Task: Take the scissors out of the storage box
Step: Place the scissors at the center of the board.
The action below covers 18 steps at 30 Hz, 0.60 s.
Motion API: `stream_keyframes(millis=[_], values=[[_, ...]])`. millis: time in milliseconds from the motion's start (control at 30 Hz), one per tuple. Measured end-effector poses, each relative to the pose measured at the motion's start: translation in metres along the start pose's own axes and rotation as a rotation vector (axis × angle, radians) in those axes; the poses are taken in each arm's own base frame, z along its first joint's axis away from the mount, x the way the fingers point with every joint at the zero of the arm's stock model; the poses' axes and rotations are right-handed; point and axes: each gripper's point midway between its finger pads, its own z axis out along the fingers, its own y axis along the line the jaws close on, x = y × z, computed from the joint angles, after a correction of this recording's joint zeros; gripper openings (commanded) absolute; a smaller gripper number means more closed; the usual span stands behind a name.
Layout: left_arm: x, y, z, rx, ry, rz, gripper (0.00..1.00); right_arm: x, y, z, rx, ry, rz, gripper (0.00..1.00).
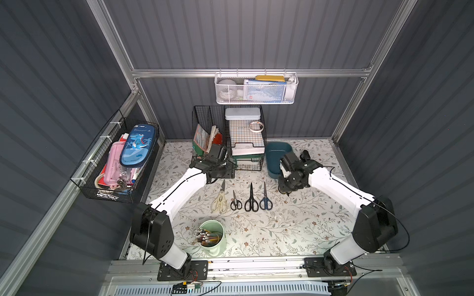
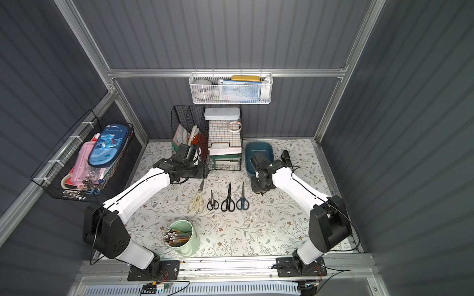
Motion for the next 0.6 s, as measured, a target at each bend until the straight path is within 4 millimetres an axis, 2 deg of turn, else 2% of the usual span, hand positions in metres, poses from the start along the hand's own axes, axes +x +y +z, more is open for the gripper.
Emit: stream_keyframes(millis=[133,233,600], values=[[0.003,0.000,0.006,-0.001,0.016,0.000,0.73,0.046,0.004,0.028,0.023,0.111,0.003,0.04],[0.004,-0.001,0.007,0.003,0.019,0.000,0.73,0.063,-0.003,0.045,0.054,0.167,0.033,0.04],[0.003,0.000,0.007,0.003,0.018,0.000,0.73,0.062,-0.001,0.081,0.079,0.193,0.060,0.04]])
